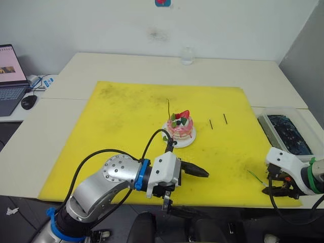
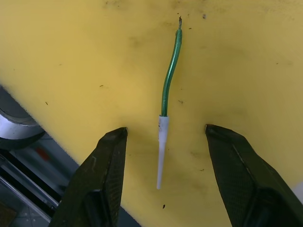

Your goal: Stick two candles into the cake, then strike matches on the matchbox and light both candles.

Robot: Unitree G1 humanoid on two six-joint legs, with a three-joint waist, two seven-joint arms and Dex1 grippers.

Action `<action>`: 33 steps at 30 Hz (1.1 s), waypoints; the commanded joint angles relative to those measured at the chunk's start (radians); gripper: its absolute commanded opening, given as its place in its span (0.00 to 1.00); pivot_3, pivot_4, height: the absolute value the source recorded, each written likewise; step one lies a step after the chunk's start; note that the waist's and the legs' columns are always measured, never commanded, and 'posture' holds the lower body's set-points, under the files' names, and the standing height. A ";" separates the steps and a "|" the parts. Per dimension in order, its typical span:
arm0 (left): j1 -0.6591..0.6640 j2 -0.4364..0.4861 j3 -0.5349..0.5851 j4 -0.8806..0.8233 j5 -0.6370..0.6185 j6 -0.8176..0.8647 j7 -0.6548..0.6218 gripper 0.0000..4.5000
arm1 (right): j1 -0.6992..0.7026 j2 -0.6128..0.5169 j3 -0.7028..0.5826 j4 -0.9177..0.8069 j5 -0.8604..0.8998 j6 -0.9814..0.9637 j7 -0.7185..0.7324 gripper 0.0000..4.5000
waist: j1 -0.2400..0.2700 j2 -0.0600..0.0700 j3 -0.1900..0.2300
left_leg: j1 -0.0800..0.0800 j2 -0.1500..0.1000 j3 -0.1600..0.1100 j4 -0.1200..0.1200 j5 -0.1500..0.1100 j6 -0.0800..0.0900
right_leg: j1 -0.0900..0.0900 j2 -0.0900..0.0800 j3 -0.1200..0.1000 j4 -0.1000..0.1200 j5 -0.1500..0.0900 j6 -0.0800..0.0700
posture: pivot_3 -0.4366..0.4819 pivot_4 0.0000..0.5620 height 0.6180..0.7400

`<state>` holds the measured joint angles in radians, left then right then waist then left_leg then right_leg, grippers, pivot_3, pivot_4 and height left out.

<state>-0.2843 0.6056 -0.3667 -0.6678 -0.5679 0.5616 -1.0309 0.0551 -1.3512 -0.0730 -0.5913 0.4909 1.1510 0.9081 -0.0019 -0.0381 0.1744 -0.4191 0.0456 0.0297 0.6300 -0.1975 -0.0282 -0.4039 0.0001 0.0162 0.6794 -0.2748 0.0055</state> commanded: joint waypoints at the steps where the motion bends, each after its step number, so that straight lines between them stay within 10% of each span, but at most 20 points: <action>1: 0.001 -0.011 -0.015 -0.047 0.001 -0.005 0.018 1.00 | -0.020 -0.006 0.004 -0.014 0.000 -0.007 0.003 0.60 | 0.000 0.000 0.000 | 0.000 0.000 0.000 0.000 0.000 0.000 | 0.000 0.000 0.000 0.000 0.000 0.000 | 0.48 0.27 1.00; 7: 0.006 -0.015 -0.025 -0.054 0.000 -0.002 0.034 1.00 | -0.030 0.000 0.028 -0.011 -0.002 -0.011 0.001 0.48 | 0.000 0.000 0.000 | 0.000 0.000 0.000 0.000 0.000 0.000 | 0.000 0.000 0.000 0.000 0.000 0.000 | 0.48 0.27 1.00; 13: 0.013 -0.013 -0.033 -0.054 0.007 -0.007 0.046 1.00 | -0.059 0.011 0.048 0.003 0.008 -0.003 0.006 0.00 | 0.000 0.000 0.000 | 0.000 0.000 0.000 0.000 0.000 0.000 | 0.000 0.000 0.000 0.000 0.000 0.000 | 0.48 0.27 1.00; 23: 0.038 -0.024 0.006 -0.046 -0.004 0.016 0.095 1.00 | -0.175 0.031 -0.150 0.039 0.150 0.055 0.086 0.00 | -0.003 0.001 0.000 | 0.000 0.000 0.001 0.000 0.000 0.000 | 0.000 0.000 0.001 0.000 0.000 0.000 | 0.48 0.27 1.00; 33: 0.148 -0.040 0.264 -0.033 -0.086 0.057 0.288 1.00 | -0.477 0.749 -0.106 0.048 0.138 -0.236 -0.326 0.00 | -0.016 -0.001 0.000 | 0.001 0.002 -0.002 0.000 0.000 0.000 | 0.000 0.006 0.000 0.002 0.001 0.000 | 0.48 0.27 1.00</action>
<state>-0.1428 0.5660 -0.1741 -0.6926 -0.6349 0.6315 -0.7762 -0.4125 -0.6465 -0.1821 -0.5488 0.6719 1.0346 0.6384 -0.0178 -0.0390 0.1747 -0.4187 0.0472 0.0277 0.6297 -0.1974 -0.0284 -0.4043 0.0067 0.0161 0.6808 -0.2738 0.0057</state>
